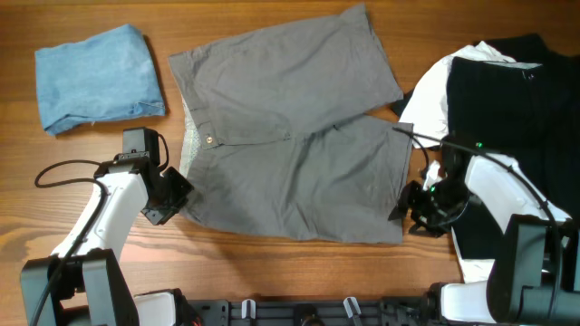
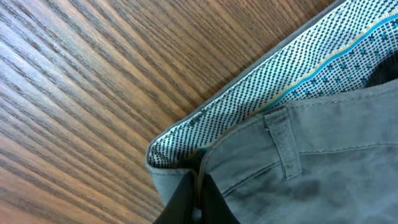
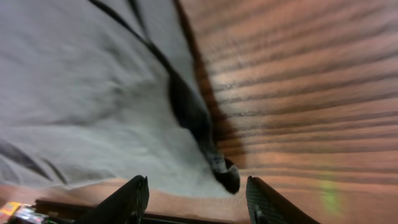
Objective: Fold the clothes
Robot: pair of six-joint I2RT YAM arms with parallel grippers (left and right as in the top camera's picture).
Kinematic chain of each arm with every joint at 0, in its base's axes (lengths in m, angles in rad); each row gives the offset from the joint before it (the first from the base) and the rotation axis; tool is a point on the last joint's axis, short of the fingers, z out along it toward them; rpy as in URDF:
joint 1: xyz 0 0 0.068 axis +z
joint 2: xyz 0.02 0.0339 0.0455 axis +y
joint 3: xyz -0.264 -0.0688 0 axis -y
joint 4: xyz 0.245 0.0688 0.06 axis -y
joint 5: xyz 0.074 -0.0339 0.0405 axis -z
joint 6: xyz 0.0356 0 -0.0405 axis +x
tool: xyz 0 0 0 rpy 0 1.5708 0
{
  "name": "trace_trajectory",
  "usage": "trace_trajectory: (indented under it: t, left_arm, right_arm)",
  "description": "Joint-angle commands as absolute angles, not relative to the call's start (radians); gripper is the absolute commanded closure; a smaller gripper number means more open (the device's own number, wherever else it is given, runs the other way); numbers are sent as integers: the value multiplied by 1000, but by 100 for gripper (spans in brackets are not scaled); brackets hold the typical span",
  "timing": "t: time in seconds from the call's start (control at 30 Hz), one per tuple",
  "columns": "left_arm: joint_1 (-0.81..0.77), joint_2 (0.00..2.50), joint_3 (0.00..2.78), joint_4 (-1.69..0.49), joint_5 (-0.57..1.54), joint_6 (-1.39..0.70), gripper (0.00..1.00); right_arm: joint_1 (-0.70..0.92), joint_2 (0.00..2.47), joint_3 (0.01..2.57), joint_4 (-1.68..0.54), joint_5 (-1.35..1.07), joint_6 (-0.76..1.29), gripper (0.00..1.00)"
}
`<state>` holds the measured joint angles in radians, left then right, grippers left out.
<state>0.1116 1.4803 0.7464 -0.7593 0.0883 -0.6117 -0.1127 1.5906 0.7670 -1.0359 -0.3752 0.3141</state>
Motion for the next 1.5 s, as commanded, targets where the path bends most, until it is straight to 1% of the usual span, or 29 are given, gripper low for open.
trace_trajectory:
  t: [0.0,0.03,0.07,0.1,0.13,0.27,0.3,0.37,0.43,0.5,0.57,0.63,0.7,0.8,0.83,0.93,1.0,1.1,1.2,1.27,1.37,1.47]
  left_arm:
    - [117,1485,765,-759,99,-606,96]
    - [117,1485,765,-759,96,-606,96]
    - [117,1485,765,-761,93,-606,96]
    - [117,1485,765,-767,87,-606,96]
    - [121,1485,765,-773,81,-584,96]
    - [188,1485,791,-854,78,-576,96]
    - [207,1485,801,-878,78,-576,96]
    - [252,1459,829,-928,138,-503,96]
    - [260,1401,862,-973,187,-474,96]
    - [260,1330,906,-1025,191,-472,96]
    - [260,1219,989,-1118,185,-448,96]
    - [260,1137,1053,-1174,174,-450,96]
    - [260,1039,1125,-1235,146,-458,96]
    - [260,915,1172,-1310,103,-479,96]
    - [260,887,1172,-1319,102,-479,96]
    - [260,856,1172,-1352,64,-480,96]
    - [260,867,1172,-1357,58,-482,96]
    - [260,910,1172,-1285,38,-478,96]
    - [260,991,1171,-1183,34,-478,96]
    - [260,1059,1168,-1154,27,-478,96]
    - [259,1226,1150,-1117,-23,-479,96]
    - [257,1377,1133,-1040,-9,-479,96]
  right_arm:
    - [-109,1597,673,-947,-459,374,45]
    - [-109,1597,653,-908,-499,369,46]
    - [-109,1597,643,-887,-522,368,61]
    - [-109,1596,643,-886,-518,364,81]
    - [-109,1593,644,-887,-517,344,95]
    - [-109,1510,747,-1028,-441,312,96]
    - [-109,1458,784,-1063,-431,300,96]
    - [-109,1294,885,-1107,-425,291,96]
    - [-109,1181,972,-1119,-420,292,96]
    - [-109,1096,1058,-1126,-413,300,96]
    - [-109,1029,1165,-1125,-417,363,96]
    - [-109,1008,1263,-1131,-435,436,96]
    - [-109,1011,1372,-1132,-443,456,96]
    - [-109,1016,1419,-1120,-441,471,96]
    - [-109,1031,1419,-1119,-441,469,96]
    - [-109,1105,1419,-1082,-442,302,96]
    - [-109,1203,1419,-986,-442,222,96]
    - [-109,1388,1419,-781,-459,254,96]
    - [-109,1553,1419,-565,-557,271,96]
    - [-104,1633,1419,-465,-607,301,96]
    - [-57,1755,1419,-298,-611,321,96]
    - [-19,1835,1419,-166,-606,325,96]
